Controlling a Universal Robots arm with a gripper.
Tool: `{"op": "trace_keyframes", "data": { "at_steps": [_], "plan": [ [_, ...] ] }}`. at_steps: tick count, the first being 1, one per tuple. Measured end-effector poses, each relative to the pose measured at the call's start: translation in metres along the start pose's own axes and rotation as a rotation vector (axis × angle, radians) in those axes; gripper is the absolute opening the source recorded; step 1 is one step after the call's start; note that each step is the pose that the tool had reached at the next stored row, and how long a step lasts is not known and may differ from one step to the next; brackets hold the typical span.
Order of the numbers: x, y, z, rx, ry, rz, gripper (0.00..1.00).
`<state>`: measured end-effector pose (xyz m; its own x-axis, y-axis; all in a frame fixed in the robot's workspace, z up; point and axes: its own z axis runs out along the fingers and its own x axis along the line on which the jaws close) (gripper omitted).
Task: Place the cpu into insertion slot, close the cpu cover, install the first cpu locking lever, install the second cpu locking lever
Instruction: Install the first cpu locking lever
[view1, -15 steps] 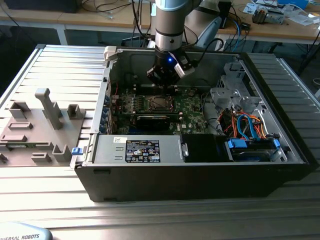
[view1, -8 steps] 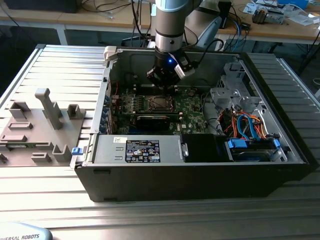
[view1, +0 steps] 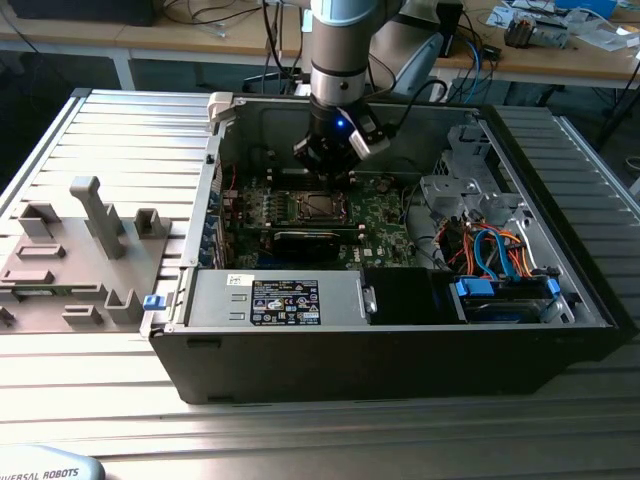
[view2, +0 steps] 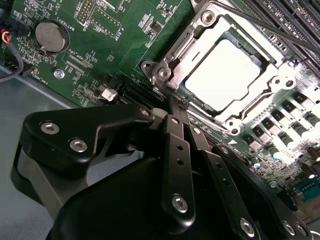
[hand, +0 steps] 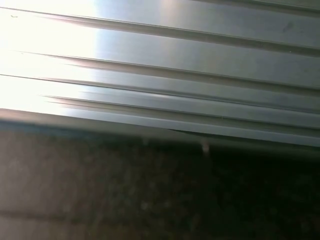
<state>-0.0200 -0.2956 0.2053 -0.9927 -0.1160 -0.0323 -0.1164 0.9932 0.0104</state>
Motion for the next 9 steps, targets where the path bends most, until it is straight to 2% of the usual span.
{"op": "trace_keyframes", "data": {
  "at_steps": [9],
  "plan": [
    [-0.0003,-0.0001,0.0033,0.0055,0.0009,0.0,0.11]
  ]
}}
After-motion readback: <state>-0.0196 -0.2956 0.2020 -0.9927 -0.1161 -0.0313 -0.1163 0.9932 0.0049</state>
